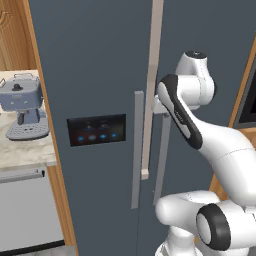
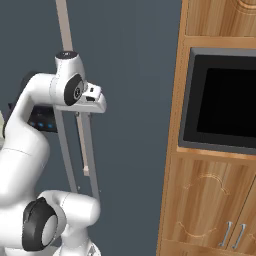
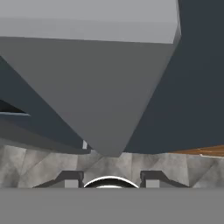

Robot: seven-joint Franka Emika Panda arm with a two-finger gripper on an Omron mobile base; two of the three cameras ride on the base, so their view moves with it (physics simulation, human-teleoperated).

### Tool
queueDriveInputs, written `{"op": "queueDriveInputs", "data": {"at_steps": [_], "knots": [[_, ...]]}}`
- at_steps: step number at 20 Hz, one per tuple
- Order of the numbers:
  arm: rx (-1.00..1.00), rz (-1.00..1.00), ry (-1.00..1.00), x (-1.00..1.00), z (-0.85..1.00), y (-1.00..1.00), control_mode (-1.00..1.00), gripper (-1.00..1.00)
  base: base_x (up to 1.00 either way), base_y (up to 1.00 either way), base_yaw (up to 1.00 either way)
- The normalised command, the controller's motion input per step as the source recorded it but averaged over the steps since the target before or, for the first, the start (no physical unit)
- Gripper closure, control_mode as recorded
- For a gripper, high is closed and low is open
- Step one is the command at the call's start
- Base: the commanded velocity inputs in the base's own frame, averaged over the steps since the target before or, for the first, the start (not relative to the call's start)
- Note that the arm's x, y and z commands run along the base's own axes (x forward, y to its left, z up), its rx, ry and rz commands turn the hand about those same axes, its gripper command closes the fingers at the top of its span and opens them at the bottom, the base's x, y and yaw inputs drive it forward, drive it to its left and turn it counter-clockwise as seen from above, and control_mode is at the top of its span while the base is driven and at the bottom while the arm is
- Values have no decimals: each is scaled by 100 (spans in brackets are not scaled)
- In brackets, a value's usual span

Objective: Open the freezer door, pick up the ice cube tray from the freezer, and place it on the dining counter.

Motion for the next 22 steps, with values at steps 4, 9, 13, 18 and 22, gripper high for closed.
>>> {"op": "queueDriveInputs", "data": {"at_steps": [4, 9, 13, 18, 22], "knots": [[0, 0, 1, -27, 0, 0, -100, -100, 0, 0, 0], [0, 0, 0, -57, 0, 0, -100, -100, 0, 0, 0], [0, 0, 0, -58, 0, 0, -100, -100, 0, 0, 0], [0, 0, 0, -47, 0, 0, -100, -100, 0, 0, 0], [0, 0, 0, -30, -1, -1, -100, -100, 0, 0, 0]]}}
